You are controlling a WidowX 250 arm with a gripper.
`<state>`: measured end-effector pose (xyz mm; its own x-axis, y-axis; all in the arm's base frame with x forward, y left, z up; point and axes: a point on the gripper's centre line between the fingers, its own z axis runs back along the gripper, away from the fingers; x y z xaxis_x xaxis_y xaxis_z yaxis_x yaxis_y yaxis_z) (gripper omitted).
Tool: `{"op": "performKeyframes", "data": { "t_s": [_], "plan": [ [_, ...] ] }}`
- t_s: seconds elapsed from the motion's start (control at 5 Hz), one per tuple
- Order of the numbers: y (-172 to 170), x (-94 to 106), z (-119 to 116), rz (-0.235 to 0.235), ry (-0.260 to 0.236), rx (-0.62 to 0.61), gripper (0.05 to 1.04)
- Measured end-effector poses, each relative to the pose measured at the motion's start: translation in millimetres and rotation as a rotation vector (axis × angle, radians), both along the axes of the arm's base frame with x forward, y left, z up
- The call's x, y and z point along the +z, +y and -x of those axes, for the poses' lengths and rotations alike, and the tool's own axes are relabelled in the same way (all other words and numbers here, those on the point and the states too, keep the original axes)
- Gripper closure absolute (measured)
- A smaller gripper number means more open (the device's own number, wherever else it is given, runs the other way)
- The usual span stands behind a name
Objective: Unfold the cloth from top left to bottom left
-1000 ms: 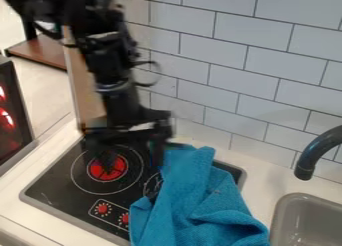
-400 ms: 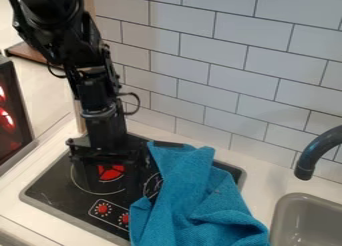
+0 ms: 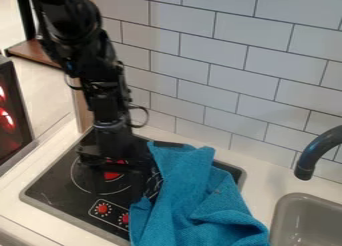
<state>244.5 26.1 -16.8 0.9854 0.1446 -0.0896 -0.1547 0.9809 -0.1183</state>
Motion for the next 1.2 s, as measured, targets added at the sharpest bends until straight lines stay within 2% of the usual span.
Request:
{"op": "performKeyframes", "data": {
  "t_s": [0.4,0.6,1.0,1.2],
  "plan": [
    [-31.6,-4.3,-3.5,-0.007,-0.003,-0.084,0.084],
    [-32.9,-11.0,-6.9,-0.013,0.007,-0.068,0.145],
    [-28.1,-17.3,-12.3,-0.045,-0.022,-0.026,0.745],
    [-27.4,-17.8,-12.1,-0.050,-0.024,-0.017,0.933]
  ]
}}
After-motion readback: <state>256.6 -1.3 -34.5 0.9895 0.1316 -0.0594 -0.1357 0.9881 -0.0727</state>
